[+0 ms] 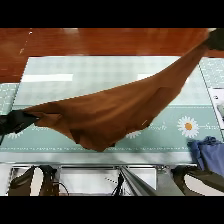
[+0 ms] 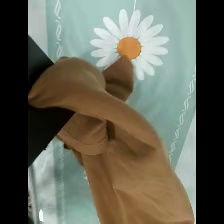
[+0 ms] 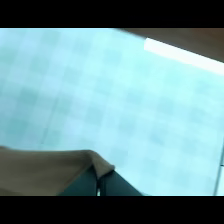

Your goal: Fold the shirts.

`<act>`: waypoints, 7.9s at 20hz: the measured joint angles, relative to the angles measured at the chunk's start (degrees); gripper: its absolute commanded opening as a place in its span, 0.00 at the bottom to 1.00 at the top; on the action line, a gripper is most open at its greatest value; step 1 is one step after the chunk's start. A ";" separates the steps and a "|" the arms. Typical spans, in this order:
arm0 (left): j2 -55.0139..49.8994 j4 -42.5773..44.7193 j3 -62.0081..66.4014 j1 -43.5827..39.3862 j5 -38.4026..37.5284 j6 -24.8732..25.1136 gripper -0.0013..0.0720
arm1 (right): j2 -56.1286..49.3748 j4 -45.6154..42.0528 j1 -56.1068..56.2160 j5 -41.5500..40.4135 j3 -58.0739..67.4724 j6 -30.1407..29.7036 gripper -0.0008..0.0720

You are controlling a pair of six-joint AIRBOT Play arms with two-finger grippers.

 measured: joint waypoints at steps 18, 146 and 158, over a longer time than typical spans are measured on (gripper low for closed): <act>-13.57 -7.56 -9.11 0.02 22.71 7.82 0.44 | -21.24 8.22 0.39 -8.72 -0.02 0.61 0.05; 6.99 12.04 37.00 -33.92 26.53 -29.07 0.06 | 23.41 -18.21 0.42 -28.17 10.54 7.61 0.05; -21.22 28.00 24.06 -33.40 24.76 -18.69 0.06 | -10.16 -21.16 0.46 -21.55 3.78 8.61 0.05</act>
